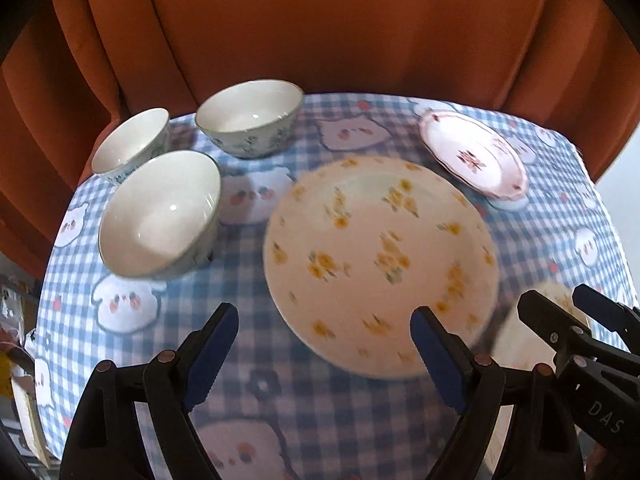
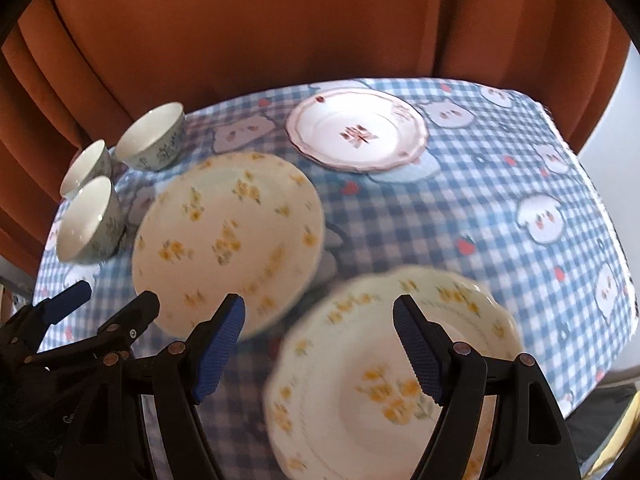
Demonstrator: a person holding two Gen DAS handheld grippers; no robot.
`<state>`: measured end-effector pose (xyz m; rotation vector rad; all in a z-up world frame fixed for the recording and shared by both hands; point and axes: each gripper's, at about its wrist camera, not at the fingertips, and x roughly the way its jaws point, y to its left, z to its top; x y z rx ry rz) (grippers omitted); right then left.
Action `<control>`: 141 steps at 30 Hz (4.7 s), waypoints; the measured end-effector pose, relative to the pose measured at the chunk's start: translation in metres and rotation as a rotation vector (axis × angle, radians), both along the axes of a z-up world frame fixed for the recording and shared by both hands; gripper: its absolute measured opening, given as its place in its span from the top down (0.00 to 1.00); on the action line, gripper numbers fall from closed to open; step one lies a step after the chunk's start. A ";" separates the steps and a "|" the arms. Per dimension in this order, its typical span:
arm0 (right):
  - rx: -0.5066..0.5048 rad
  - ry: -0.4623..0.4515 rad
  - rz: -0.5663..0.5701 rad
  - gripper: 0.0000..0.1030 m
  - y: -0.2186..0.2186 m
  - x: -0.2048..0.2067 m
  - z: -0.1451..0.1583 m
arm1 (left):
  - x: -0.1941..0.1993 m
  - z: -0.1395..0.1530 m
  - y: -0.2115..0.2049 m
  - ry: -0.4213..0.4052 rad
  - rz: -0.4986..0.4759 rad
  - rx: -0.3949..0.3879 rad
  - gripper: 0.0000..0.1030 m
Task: Organize plates and bowls
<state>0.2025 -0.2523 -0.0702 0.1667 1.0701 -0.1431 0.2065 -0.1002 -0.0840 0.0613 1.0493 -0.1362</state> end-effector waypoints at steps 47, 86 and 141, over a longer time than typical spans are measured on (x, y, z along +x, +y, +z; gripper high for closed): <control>0.040 0.163 0.095 0.45 0.045 0.048 -0.077 | 0.007 -0.064 0.047 0.156 0.037 0.049 0.30; -0.001 0.218 0.182 0.42 0.095 0.022 -0.062 | -0.023 -0.052 0.087 0.182 0.042 0.044 0.26; -0.030 0.101 0.039 0.41 -0.127 -0.087 0.002 | -0.113 -0.018 -0.131 0.097 -0.077 -0.010 0.27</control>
